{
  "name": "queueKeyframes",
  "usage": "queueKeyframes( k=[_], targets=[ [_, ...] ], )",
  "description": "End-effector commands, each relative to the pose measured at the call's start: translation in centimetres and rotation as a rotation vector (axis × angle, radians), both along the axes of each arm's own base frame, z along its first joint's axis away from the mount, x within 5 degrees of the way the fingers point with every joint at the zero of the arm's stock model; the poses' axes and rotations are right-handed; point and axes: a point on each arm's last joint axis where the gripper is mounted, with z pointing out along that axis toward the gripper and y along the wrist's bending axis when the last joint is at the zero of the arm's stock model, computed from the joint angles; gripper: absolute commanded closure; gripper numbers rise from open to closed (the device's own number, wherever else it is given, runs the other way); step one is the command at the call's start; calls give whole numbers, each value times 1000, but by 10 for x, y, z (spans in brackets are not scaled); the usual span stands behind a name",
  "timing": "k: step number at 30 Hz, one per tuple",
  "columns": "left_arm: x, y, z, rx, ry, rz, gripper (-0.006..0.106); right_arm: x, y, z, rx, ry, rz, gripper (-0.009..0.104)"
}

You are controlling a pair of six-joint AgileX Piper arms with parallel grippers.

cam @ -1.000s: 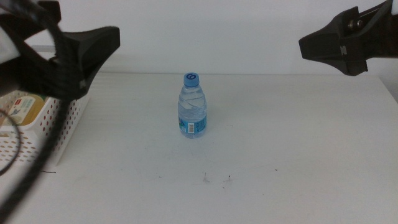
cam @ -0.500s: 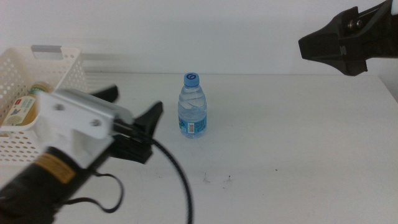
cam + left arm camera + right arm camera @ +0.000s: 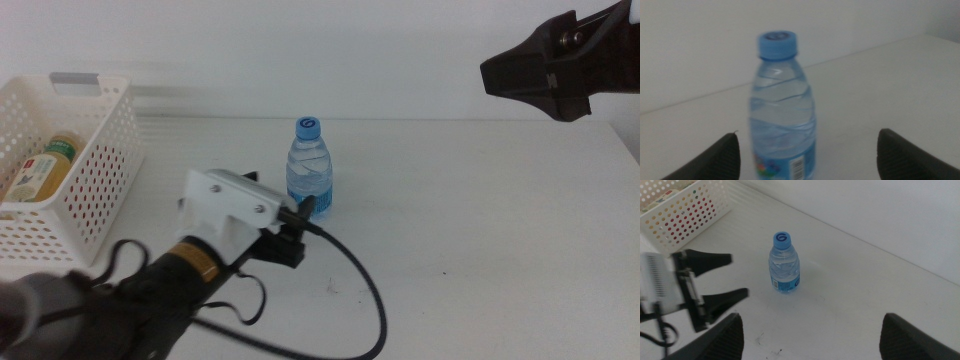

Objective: Use arms to grab the bottles and put them into the dustbin to the left of the table.

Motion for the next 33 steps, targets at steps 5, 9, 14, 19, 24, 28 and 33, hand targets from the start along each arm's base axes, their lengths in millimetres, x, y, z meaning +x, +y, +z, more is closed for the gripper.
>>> queueKeyframes(
  k=[5,9,14,19,24,28,33],
  targets=[
    [33,-16,-22,-40,14,-30,7,0,-2,3,4,-19,-4,7],
    [52,-18,-29,-31,-1,-26,7,0,-2,3,4,-19,-4,7],
    [74,-19,-40,-39,22,-8,7,0,-2,3,4,-19,-4,7],
    [93,-28,-47,-44,8,-8,7,0,-2,3,4,-19,-4,7],
    [105,-34,-60,-34,22,-9,7,0,-2,3,4,-19,-4,7],
    [113,-38,-65,-43,16,1,7,0,-2,3,4,-19,-4,7],
    [117,-37,-66,-60,19,29,17,0,-2,3,4,-19,-4,7]
  ],
)
